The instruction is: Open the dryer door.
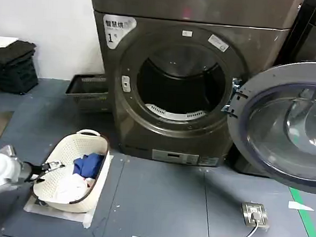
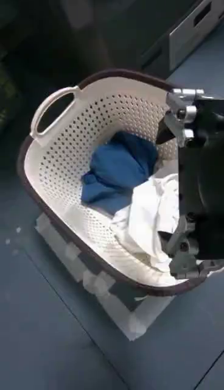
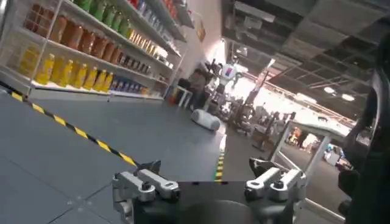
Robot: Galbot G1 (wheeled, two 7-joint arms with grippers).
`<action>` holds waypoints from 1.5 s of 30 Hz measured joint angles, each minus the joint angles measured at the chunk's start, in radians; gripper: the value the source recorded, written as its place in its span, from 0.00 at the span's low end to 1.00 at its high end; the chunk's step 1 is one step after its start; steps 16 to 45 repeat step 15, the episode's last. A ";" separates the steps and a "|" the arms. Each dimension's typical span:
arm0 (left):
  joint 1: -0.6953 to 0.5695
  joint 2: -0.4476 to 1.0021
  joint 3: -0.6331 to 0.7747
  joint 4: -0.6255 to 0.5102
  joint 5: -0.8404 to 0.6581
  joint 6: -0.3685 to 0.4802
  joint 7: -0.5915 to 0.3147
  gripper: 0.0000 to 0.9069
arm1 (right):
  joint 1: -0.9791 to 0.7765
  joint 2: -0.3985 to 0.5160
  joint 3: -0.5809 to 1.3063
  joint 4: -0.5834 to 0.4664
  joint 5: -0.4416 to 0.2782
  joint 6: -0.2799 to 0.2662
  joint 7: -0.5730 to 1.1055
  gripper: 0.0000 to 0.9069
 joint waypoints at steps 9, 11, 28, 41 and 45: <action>-0.003 0.001 0.005 0.000 0.001 0.000 0.000 1.00 | -0.001 0.001 0.001 -0.005 -0.001 0.000 0.000 1.00; -0.003 0.001 0.005 0.000 -0.001 0.000 0.000 1.00 | -0.001 0.002 0.001 -0.005 -0.002 0.000 0.000 1.00; -0.003 0.003 0.005 0.000 0.000 0.000 0.000 1.00 | 0.000 0.003 0.000 -0.005 -0.002 0.001 -0.001 1.00; -0.003 0.003 0.005 0.000 0.000 0.000 0.000 1.00 | 0.000 0.003 0.000 -0.005 -0.002 0.001 -0.001 1.00; -0.003 0.003 0.005 0.000 0.000 0.000 0.000 1.00 | 0.000 0.003 0.000 -0.005 -0.002 0.001 -0.001 1.00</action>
